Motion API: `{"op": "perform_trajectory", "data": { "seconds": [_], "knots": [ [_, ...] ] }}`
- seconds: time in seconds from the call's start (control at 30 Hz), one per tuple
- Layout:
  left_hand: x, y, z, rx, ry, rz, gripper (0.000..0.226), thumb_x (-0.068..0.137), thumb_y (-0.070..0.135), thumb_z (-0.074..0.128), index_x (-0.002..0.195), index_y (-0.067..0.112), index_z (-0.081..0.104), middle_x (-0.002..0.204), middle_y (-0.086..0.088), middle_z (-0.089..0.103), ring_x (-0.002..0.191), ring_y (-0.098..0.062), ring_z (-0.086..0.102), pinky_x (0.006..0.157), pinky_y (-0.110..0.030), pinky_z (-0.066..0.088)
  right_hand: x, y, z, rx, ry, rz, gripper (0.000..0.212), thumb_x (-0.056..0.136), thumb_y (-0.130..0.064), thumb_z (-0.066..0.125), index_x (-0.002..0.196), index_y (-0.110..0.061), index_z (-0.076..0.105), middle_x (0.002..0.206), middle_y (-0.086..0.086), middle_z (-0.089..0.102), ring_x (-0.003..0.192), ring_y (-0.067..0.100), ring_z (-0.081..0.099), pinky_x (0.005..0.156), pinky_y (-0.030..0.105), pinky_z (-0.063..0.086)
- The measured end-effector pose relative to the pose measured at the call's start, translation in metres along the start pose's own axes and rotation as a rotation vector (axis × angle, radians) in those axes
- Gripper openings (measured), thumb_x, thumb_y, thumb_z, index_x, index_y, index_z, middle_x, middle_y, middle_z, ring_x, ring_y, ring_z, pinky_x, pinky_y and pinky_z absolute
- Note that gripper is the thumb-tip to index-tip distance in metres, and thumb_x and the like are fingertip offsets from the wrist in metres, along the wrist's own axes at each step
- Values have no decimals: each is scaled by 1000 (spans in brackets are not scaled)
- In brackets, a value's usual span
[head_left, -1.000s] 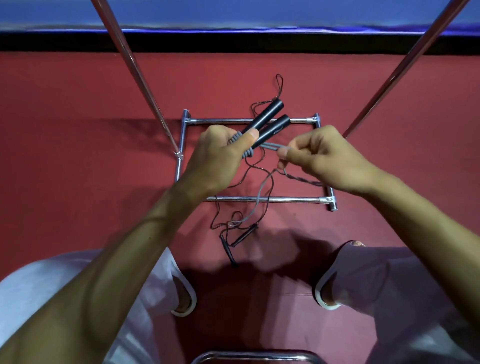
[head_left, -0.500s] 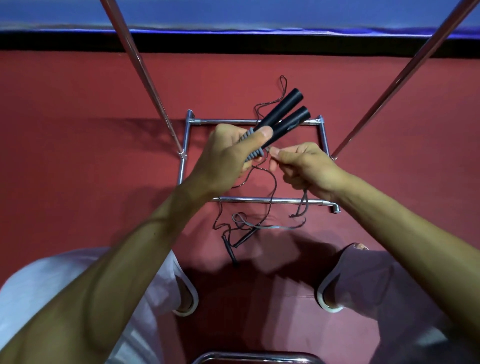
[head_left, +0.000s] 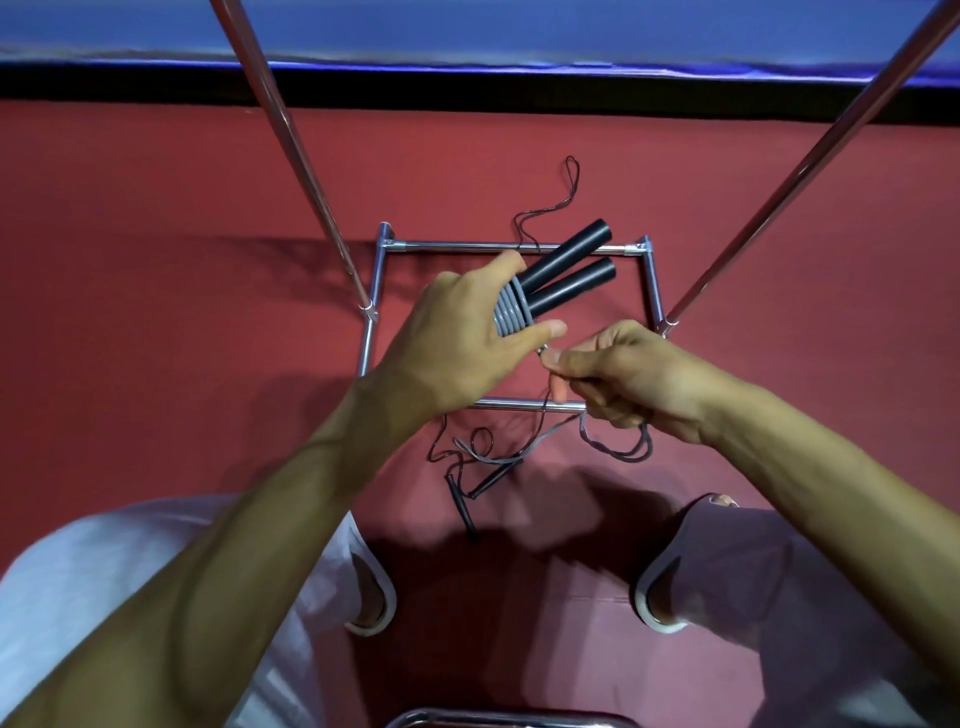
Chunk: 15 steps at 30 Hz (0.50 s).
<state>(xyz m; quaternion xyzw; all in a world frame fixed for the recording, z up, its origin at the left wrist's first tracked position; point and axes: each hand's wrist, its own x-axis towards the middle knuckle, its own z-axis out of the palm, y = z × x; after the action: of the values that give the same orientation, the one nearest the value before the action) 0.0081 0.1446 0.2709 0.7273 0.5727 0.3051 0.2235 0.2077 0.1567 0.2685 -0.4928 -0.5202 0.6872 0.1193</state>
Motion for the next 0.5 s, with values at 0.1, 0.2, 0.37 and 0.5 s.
{"op": "perform_trajectory", "data": {
  "seconds": [0.1,0.2,0.37,0.5],
  "knots": [
    [1,-5,-1,43,-55,27,45,82,54,76,82,18,48,56,0,46,55,-21,44,52,-33,36,-4,-4,-7,-13,5,46,41,97,-27,65,60,-9,67,56,5,27,49,13,17,42,19,11],
    [2,-9,-4,109,-121,58,52,75,59,78,76,16,48,56,1,45,58,-23,45,55,-36,38,-7,-6,-14,17,33,125,36,94,-26,67,62,-8,66,52,2,27,44,10,20,43,19,9],
    [3,-10,-1,182,-144,38,55,69,64,82,75,21,49,51,6,38,55,-15,41,56,-33,32,-15,-15,-16,184,-82,253,32,90,-29,63,61,-14,59,47,-5,25,38,5,16,36,15,11],
    [1,-1,16,316,-210,15,42,77,55,74,82,25,45,63,7,45,71,-32,54,62,-34,38,-17,-17,-4,235,-210,293,37,100,-27,53,66,-14,58,47,-7,23,38,3,14,36,18,9]
  ]
}}
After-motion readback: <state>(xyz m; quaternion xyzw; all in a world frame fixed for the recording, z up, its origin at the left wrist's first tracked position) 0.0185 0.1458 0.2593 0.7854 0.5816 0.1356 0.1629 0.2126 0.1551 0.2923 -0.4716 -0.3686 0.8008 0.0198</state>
